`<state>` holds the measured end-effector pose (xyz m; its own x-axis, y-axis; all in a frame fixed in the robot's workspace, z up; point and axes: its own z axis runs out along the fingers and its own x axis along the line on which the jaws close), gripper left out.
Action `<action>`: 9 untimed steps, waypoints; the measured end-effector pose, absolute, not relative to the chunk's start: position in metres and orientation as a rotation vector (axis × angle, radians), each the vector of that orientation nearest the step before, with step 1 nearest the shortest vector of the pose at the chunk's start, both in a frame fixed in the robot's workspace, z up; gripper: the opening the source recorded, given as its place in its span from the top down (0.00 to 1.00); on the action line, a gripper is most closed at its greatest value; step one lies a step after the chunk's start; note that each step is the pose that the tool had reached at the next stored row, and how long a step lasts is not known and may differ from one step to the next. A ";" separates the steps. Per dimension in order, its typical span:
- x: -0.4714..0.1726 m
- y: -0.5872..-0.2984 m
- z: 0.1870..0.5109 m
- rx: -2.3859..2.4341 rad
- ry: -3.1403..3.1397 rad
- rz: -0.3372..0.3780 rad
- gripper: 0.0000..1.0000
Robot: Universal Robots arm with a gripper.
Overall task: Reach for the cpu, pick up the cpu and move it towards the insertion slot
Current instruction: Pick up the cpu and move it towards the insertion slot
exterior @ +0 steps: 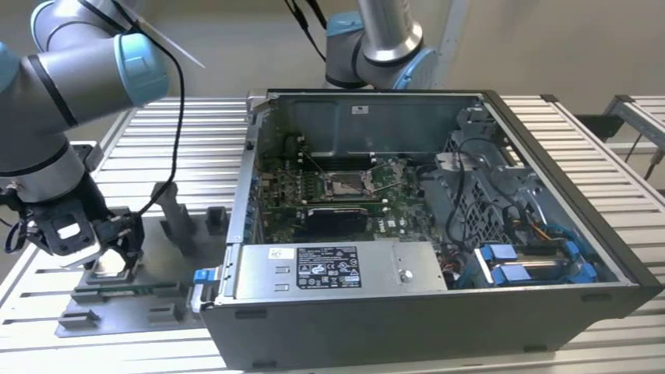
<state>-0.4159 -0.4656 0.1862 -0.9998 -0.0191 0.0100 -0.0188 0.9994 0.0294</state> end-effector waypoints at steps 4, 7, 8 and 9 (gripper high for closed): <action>-0.416 -0.466 0.186 0.030 -3.131 -0.046 1.00; -0.416 -0.466 0.186 0.030 -3.131 -0.046 1.00; -0.416 -0.466 0.186 0.030 -3.131 -0.046 1.00; -0.416 -0.466 0.186 0.030 -3.131 -0.046 1.00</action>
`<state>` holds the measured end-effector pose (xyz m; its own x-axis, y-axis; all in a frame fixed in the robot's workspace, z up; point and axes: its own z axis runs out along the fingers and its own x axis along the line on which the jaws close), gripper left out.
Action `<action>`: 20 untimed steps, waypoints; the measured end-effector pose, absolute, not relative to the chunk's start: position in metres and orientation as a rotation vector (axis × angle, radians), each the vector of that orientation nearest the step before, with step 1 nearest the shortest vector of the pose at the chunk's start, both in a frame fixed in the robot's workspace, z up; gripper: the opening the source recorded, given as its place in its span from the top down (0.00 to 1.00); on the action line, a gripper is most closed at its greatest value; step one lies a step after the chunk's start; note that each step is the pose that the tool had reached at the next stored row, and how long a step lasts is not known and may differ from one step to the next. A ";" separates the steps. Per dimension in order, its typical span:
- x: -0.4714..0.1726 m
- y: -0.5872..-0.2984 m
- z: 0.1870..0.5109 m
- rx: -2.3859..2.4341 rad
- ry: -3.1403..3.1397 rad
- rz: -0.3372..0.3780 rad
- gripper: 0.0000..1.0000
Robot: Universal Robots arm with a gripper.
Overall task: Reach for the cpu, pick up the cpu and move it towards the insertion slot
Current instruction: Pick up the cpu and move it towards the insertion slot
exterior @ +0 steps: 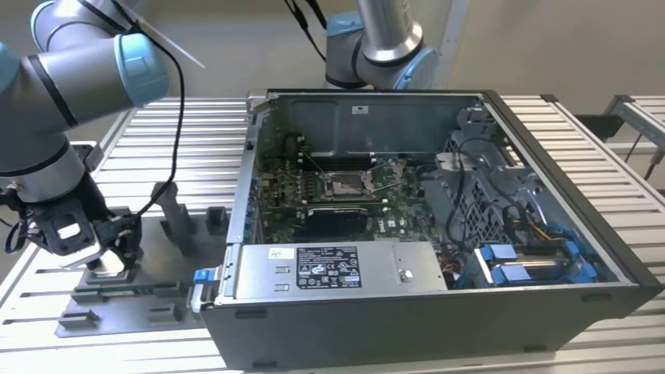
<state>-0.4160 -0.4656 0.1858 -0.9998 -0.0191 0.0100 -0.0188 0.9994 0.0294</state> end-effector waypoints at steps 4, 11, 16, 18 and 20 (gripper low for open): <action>-0.416 -0.465 0.191 0.025 -3.126 -0.046 1.00; -0.416 -0.466 0.222 0.023 -3.125 -0.046 1.00; -0.416 -0.466 0.228 0.023 -3.125 -0.047 1.00; -0.416 -0.466 0.228 0.023 -3.125 -0.047 1.00; -0.416 -0.466 0.228 0.023 -3.125 -0.048 1.00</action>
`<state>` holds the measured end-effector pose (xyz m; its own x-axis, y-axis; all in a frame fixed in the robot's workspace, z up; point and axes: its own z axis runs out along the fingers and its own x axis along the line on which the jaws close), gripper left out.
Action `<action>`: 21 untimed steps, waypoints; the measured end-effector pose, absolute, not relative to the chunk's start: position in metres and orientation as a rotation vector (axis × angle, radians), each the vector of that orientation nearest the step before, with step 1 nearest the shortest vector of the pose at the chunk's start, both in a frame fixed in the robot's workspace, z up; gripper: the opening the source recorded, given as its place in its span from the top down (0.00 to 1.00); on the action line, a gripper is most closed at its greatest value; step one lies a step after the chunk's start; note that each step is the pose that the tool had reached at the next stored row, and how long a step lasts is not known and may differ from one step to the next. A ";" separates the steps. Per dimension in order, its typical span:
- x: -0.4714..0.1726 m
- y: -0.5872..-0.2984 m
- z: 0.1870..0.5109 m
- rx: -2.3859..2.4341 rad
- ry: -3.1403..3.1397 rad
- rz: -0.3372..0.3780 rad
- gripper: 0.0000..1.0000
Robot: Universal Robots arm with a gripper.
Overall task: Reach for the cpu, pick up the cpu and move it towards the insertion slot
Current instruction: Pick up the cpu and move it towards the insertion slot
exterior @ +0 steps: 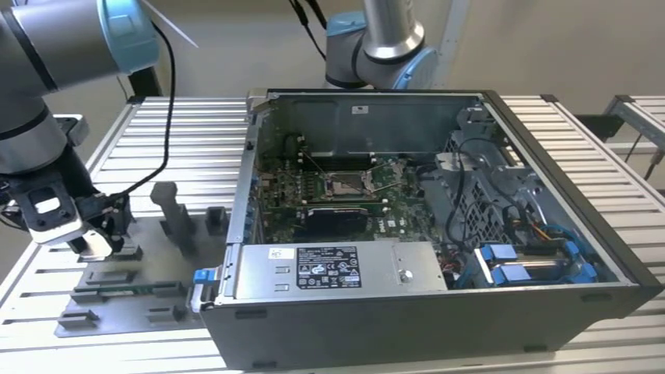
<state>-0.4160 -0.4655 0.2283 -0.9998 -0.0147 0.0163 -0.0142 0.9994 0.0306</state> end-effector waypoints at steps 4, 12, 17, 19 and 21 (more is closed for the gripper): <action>-0.416 -0.466 0.232 0.023 -3.125 -0.048 1.00; -0.416 -0.466 0.252 0.023 -3.125 -0.048 1.00; -0.416 -0.466 0.265 0.023 -3.125 -0.048 1.00; -0.416 -0.466 0.269 0.023 -3.124 -0.048 1.00; -0.416 -0.466 0.273 0.023 -3.125 -0.048 1.00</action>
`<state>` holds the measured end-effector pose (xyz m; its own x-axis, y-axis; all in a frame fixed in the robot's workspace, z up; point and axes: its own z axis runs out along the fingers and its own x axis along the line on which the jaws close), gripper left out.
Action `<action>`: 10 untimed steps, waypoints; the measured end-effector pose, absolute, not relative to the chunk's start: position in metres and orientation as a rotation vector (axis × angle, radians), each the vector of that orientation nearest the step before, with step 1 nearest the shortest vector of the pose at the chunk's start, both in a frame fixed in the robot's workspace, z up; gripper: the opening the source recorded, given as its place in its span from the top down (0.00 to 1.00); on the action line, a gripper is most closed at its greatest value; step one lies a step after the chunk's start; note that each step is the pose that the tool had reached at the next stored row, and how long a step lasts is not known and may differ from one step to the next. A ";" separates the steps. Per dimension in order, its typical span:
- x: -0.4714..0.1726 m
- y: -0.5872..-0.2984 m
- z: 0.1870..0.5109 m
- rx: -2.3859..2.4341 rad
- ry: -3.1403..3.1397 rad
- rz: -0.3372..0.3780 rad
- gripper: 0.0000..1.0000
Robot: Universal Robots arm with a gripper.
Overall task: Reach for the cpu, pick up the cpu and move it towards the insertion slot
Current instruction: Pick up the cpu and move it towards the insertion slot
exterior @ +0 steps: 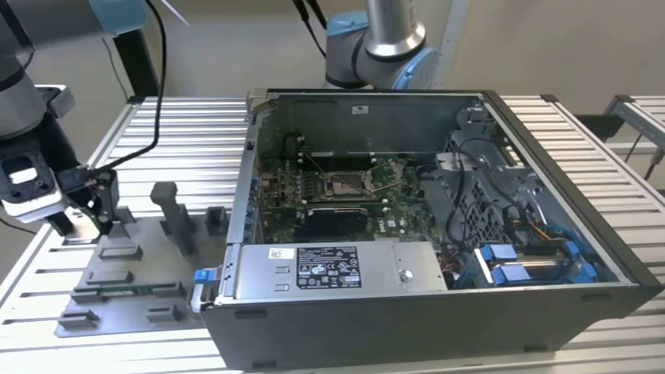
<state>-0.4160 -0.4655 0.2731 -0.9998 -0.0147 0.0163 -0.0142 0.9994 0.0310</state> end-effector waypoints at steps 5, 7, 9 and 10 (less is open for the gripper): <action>-0.416 -0.466 0.286 0.023 -3.125 -0.048 1.00; -0.416 -0.466 0.290 0.023 -3.125 -0.048 1.00; -0.416 -0.466 0.294 0.023 -3.124 -0.048 1.00; -0.416 -0.466 0.296 0.023 -3.124 -0.048 1.00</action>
<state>-0.4160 -0.4655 0.2960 -0.9998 -0.0147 0.0165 -0.0142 0.9994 0.0309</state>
